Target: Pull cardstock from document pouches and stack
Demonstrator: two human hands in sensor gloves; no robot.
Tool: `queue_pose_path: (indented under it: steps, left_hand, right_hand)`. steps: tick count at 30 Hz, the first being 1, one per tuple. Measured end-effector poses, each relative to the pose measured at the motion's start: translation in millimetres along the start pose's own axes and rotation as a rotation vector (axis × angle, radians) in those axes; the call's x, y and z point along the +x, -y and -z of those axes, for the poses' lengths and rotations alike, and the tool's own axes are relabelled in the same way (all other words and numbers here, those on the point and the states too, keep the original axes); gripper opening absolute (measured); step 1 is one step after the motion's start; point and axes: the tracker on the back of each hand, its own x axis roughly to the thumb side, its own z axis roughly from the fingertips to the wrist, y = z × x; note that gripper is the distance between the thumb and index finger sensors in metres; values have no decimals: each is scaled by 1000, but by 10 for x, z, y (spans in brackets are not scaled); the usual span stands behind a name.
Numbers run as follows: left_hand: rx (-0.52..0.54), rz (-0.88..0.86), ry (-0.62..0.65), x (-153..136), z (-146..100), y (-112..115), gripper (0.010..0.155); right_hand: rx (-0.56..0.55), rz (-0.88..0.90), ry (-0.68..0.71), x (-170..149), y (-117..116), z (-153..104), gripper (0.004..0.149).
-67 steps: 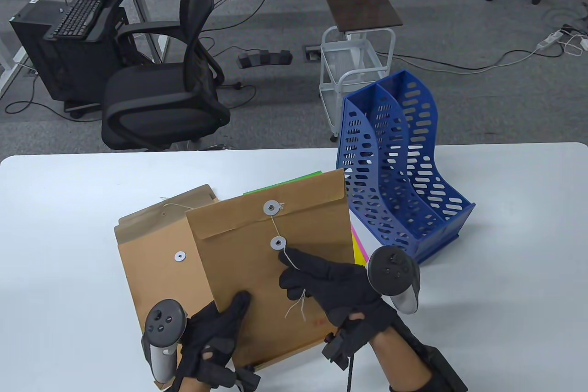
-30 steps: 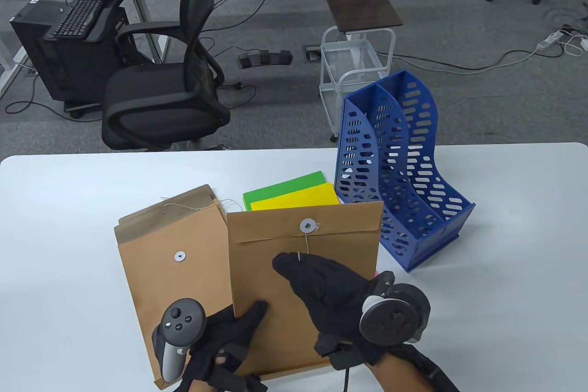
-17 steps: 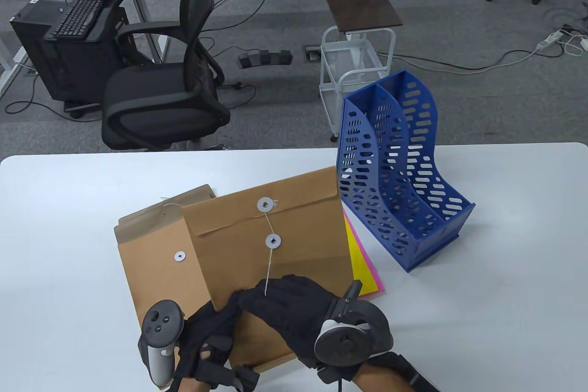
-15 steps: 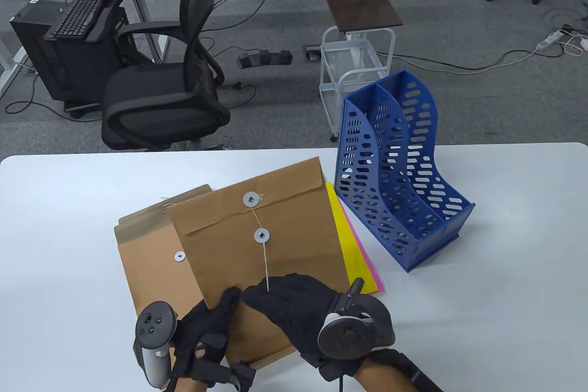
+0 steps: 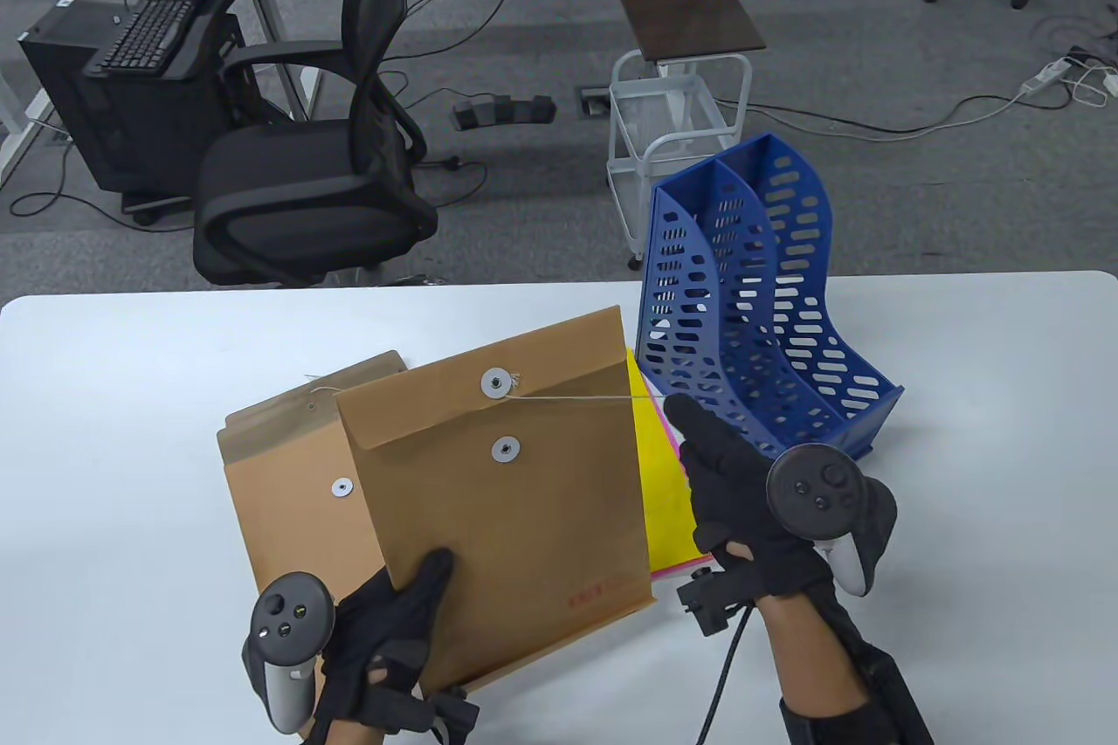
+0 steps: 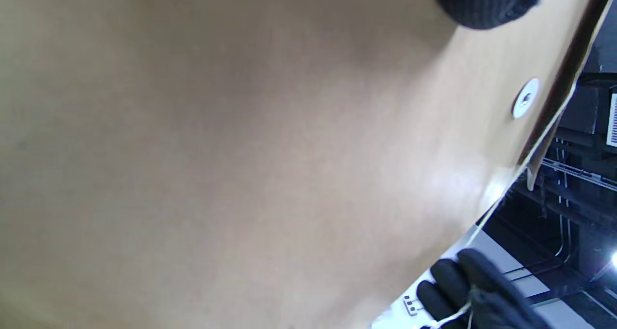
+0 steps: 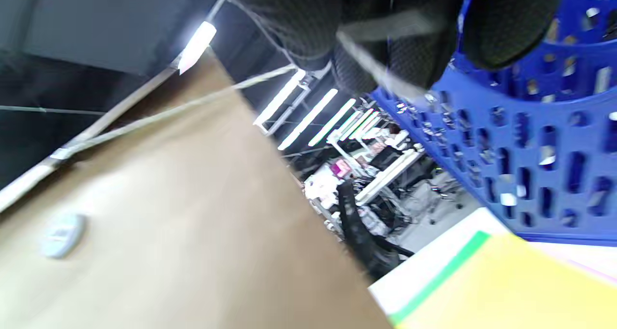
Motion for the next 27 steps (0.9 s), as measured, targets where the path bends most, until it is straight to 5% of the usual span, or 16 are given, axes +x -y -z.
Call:
queue_pose_path:
  steps: [14, 18, 22, 24, 27]
  left_hand:
    - [97, -28, -22, -57, -6, -128, 47]
    - [108, 15, 32, 0, 8, -135, 47]
    - [153, 227, 126, 226, 28, -117, 47]
    - [174, 363, 192, 416, 39, -92, 47]
    - [195, 568, 297, 692, 34, -23, 47]
  right_hand:
    - [-40, 15, -141, -119, 340, -11, 57]
    - [-31, 152, 93, 166, 407, -101, 57]
    - [148, 220, 563, 647, 304, -269, 53]
    - [259, 158, 646, 859, 142, -405, 54]
    - [282, -11, 711, 1050, -121, -542, 57]
